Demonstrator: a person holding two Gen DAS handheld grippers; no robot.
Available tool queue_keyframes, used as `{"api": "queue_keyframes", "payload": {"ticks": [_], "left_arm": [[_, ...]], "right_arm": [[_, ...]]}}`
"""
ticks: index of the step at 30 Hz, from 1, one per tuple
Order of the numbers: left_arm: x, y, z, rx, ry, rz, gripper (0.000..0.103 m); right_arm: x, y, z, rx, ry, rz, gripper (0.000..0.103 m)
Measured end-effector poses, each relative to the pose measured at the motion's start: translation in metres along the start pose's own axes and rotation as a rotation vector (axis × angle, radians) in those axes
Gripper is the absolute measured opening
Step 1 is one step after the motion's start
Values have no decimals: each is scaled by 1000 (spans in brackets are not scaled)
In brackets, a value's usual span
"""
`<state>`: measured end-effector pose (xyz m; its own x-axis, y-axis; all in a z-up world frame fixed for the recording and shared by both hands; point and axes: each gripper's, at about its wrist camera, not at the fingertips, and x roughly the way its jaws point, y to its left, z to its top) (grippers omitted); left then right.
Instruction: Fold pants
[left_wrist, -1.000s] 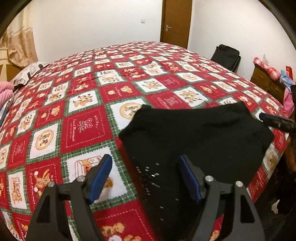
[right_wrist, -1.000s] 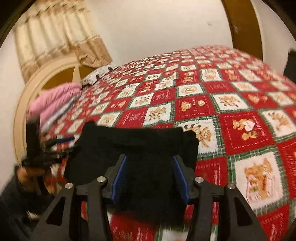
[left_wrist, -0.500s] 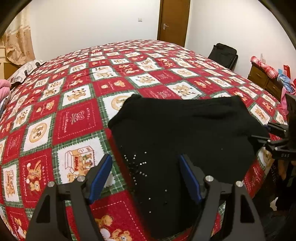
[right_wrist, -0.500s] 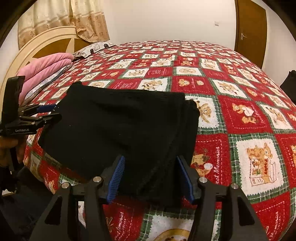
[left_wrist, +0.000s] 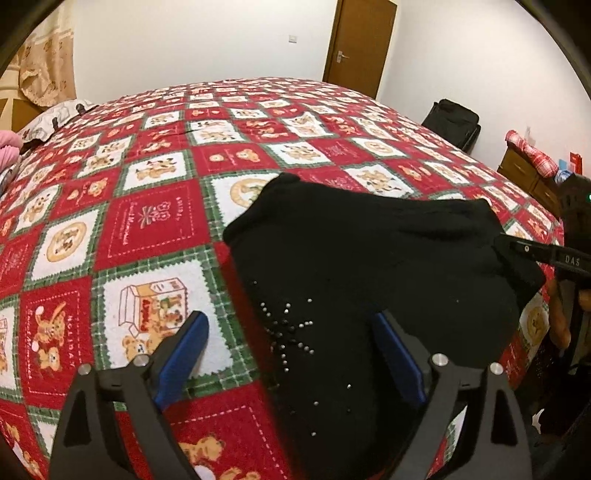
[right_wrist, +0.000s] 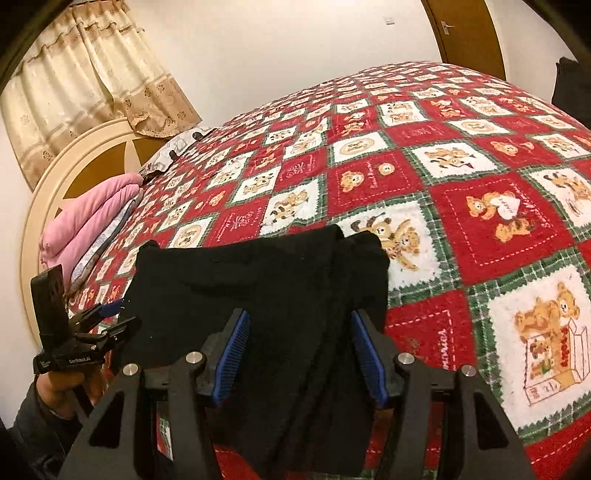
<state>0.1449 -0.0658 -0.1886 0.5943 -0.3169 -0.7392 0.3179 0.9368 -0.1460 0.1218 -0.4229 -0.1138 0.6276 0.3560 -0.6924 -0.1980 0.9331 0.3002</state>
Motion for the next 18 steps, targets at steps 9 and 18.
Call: {"api": "queue_keyframes", "payload": {"ticks": [9, 18], "left_arm": [[4, -3, 1, -3, -9, -18, 94], [-4, -14, 8, 27, -39, -138, 16]], "right_arm": [[1, 12, -9, -64, 10, -9, 59], [-6, 39, -4, -117, 2, 101, 20]]}}
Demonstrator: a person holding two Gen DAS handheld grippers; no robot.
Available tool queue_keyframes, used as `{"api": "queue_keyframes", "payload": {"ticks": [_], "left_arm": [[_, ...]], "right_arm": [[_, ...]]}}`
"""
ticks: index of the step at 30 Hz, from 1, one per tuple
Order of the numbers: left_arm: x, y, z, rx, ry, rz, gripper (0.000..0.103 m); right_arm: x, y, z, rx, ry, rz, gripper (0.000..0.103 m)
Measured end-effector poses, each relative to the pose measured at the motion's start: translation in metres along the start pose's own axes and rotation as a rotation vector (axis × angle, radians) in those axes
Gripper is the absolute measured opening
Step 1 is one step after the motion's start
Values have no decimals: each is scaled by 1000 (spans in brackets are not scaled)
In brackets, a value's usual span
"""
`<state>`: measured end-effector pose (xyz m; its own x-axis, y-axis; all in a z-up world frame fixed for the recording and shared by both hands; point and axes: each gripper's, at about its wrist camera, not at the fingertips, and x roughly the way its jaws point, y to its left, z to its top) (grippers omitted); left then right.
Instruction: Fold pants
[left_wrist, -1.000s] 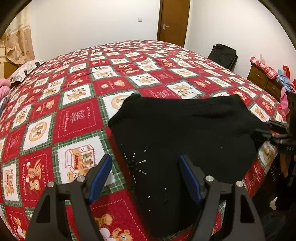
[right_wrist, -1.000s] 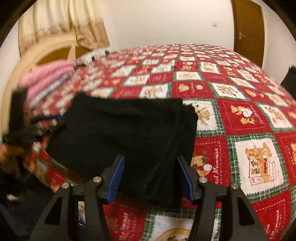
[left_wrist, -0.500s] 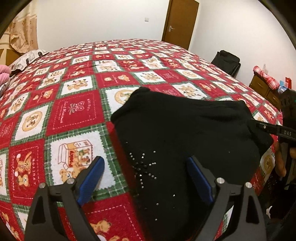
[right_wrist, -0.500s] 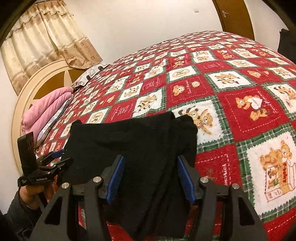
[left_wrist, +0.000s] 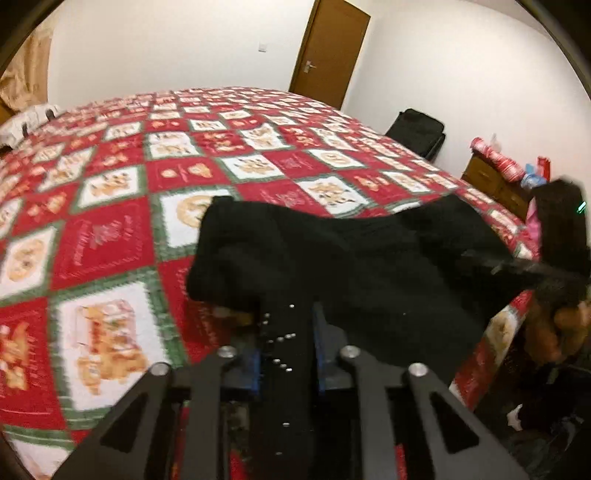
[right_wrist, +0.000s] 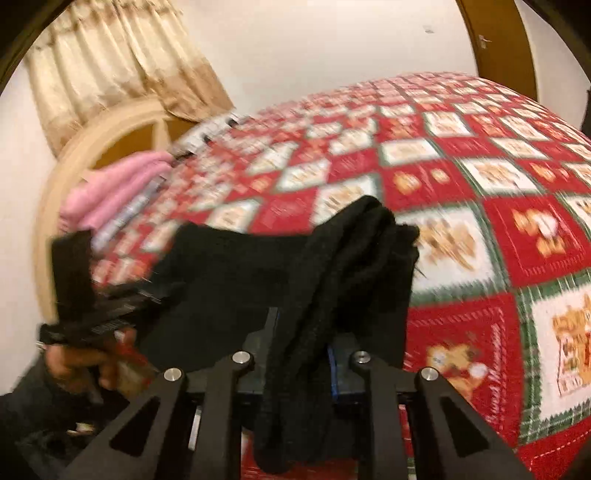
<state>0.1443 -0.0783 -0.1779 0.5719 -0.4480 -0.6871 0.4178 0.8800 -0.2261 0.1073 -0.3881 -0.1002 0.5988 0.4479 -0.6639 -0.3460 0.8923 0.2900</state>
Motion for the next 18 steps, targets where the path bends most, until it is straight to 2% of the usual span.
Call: {"api": "queue_keyframes", "payload": {"ticks": [4, 7, 10, 14, 18], "left_arm": [[-28, 13, 7, -40, -69, -15, 13], [-64, 39, 21, -74, -151, -11, 13], [-95, 72, 33, -86, -203, 75, 12], [-126, 123, 32, -147, -226, 186, 12], [-139, 169, 25, -196, -225, 277, 13]], "right_arm": [[-6, 38, 26, -110, 1, 44, 20], [9, 73, 59, -224, 21, 76, 20], [37, 93, 93, -269, 38, 116, 20], [100, 126, 138, -297, 82, 187, 19], [157, 167, 161, -340, 124, 235, 19]]}}
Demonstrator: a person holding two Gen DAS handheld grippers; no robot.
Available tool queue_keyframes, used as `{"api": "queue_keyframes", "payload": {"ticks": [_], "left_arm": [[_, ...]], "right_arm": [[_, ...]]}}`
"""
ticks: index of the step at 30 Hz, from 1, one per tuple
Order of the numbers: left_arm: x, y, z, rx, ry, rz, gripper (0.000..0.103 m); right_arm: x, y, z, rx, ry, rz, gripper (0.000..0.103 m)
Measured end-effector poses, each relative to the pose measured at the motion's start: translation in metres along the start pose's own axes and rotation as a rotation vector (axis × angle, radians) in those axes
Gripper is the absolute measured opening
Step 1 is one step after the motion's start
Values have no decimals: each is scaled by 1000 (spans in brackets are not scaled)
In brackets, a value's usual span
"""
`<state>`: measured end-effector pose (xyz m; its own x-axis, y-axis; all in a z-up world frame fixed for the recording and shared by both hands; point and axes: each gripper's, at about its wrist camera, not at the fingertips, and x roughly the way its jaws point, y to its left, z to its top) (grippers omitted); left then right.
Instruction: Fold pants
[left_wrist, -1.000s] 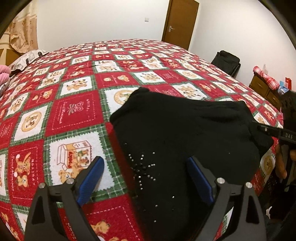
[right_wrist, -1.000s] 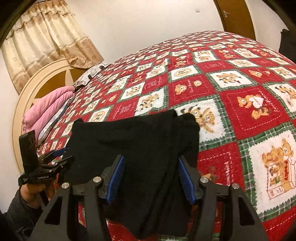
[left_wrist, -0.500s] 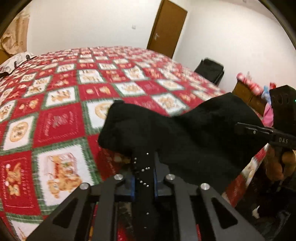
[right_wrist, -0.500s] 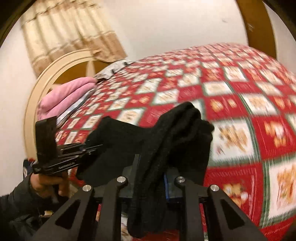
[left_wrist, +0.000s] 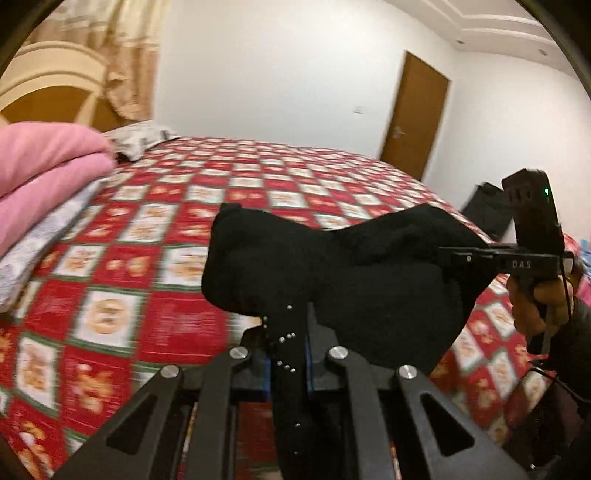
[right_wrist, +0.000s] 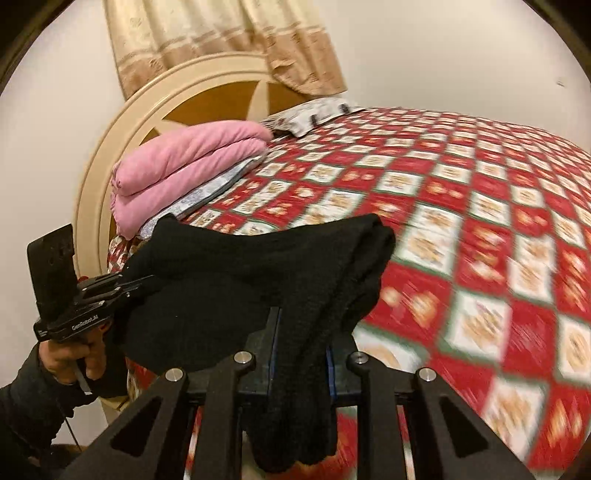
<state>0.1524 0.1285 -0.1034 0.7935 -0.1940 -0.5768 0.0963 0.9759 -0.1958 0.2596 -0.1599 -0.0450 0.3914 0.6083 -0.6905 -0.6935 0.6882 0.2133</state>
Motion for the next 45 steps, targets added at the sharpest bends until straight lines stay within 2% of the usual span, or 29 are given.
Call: {"api": "queue_keyframes", "payload": {"ticks": [5, 11, 17, 21, 24, 29, 30, 31, 33, 34, 37, 42, 45], "left_arm": [[9, 38, 1, -47, 16, 57, 13], [19, 55, 3, -54, 21, 78, 13], [28, 65, 4, -60, 24, 94, 13], [39, 67, -6, -64, 69, 89, 13], [50, 65, -18, -53, 115, 93, 19], [60, 72, -28, -91, 131, 111, 29], [62, 73, -30, -99, 135, 119, 36], [63, 74, -31, -102, 142, 141, 52], [63, 78, -34, -110, 132, 194, 67], [63, 80, -36, -123, 131, 203, 74], [60, 83, -38, -142, 135, 219, 77], [41, 72, -36, -109, 130, 267, 77], [23, 66, -34, -73, 116, 324, 77]], "right_arm": [[56, 18, 36, -32, 32, 35, 19], [86, 16, 56, -43, 45, 56, 19], [102, 5, 65, -33, 50, 76, 19], [113, -3, 56, -18, 90, 94, 19], [122, -14, 42, -1, 130, 85, 19], [132, -35, 30, 71, 156, 99, 21], [133, -36, 30, 79, 162, 105, 26], [135, -38, 30, 88, 172, 106, 31], [139, -45, 28, 119, 186, 96, 44], [141, -48, 26, 127, 191, 94, 47], [140, -48, 19, 111, 190, 82, 50], [109, -53, 16, 114, 149, 14, 67], [85, -56, 10, 122, 111, -64, 67]]}}
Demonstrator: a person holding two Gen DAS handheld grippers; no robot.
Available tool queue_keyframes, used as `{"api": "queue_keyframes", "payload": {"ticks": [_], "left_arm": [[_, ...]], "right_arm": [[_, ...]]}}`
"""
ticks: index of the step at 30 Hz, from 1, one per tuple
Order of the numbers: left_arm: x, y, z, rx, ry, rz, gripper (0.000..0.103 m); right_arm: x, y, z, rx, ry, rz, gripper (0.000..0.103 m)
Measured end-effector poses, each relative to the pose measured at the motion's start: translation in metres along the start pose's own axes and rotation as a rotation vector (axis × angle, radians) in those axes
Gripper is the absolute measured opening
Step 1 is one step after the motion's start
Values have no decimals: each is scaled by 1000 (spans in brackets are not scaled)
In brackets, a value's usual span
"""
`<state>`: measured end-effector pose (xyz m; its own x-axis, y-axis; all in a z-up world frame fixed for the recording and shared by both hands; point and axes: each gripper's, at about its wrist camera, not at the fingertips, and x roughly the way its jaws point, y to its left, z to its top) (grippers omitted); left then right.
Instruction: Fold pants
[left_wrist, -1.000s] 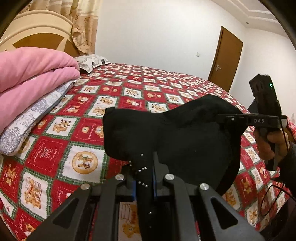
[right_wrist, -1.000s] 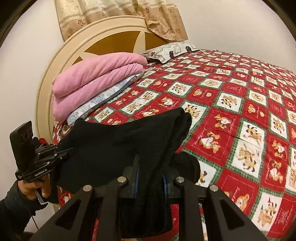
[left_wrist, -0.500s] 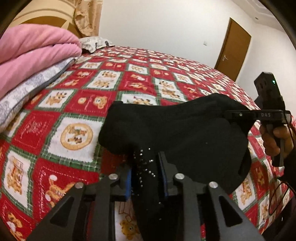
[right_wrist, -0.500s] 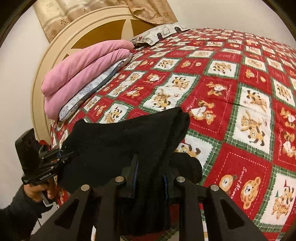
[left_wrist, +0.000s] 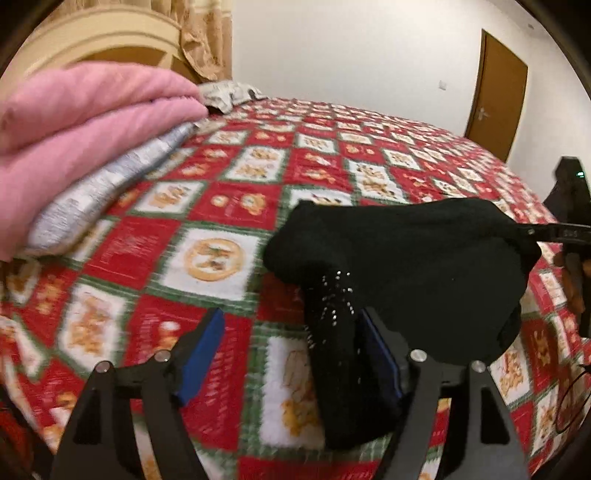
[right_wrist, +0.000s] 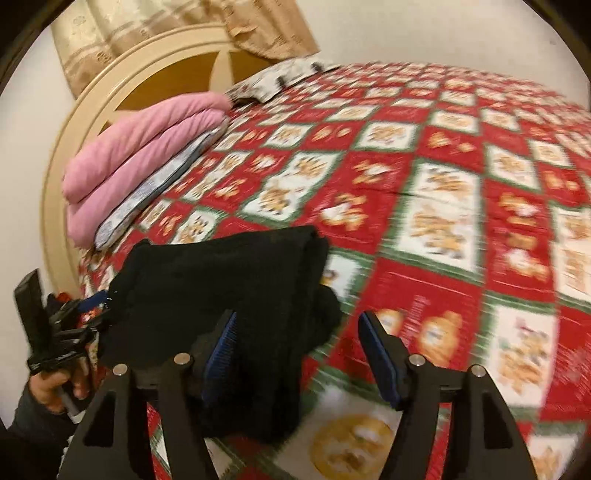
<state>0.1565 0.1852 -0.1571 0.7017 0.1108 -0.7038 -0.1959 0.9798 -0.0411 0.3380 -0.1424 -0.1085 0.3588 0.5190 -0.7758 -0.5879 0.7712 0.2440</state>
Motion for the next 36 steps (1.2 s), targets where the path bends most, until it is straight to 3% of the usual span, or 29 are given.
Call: {"api": "queue_keyframes", "payload": {"ticks": [4, 11, 20, 30, 32, 34, 36], "left_arm": [[-29, -1, -3, 18, -37, 4, 77], [-76, -17, -15, 69, -90, -27, 77], [-113, -32, -20, 61, -183, -109, 77], [-127, -42, -20, 73, -216, -121, 78], [-128, -43, -20, 73, -220, -117, 82], [-129, -43, -22, 70, -227, -112, 96], [-130, -43, -22, 71, -235, -109, 97]], "right_arm": [[-34, 9, -13, 7, -60, -67, 67], [-75, 58, -38, -80, -138, -216, 69], [-142, 143, -98, -168, -319, -299, 70], [-161, 171, -121, -242, -360, -336, 71], [-163, 173, -121, -245, -365, -333, 71], [-166, 175, -123, -248, -376, -330, 71], [-168, 177, -124, -250, -387, -329, 71]]}}
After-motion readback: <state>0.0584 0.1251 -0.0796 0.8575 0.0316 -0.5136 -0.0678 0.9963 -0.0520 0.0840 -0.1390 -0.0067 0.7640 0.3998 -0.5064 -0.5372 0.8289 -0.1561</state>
